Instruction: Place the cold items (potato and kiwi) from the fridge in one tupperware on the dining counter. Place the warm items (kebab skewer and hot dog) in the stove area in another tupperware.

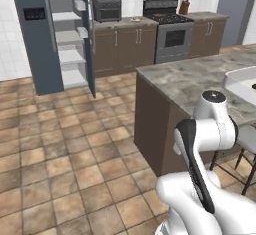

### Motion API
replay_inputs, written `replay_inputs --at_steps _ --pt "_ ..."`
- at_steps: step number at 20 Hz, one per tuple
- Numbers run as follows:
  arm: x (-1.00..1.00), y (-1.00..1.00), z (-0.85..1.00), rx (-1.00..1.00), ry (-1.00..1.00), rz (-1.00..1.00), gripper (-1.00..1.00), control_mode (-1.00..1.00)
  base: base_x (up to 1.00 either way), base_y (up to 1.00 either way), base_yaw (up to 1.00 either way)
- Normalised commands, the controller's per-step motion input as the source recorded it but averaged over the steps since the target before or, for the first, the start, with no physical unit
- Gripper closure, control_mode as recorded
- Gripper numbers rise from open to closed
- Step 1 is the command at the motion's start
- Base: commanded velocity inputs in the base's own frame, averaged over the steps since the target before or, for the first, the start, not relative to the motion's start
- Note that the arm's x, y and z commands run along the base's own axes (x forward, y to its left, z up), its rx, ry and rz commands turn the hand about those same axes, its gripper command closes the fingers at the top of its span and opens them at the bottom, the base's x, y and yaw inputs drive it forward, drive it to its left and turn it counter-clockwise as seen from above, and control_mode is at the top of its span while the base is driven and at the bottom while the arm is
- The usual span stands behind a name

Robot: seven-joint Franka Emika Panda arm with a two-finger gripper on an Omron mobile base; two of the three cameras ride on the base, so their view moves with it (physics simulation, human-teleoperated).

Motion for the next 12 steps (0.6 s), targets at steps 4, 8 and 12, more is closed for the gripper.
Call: replay_inputs --at_steps 4,8,12 --pt "0.0 0.0 0.0 0.0 0.0 0.0 1.0 1.0 -0.65 -0.76 -0.05" --pt "0.0 0.0 0.0 0.0 0.0 0.0 1.0 1.0 -0.09 -0.9 -0.1" --pt "0.0 0.0 0.0 0.0 0.0 0.0 1.0 1.0 0.09 -0.96 -0.1"
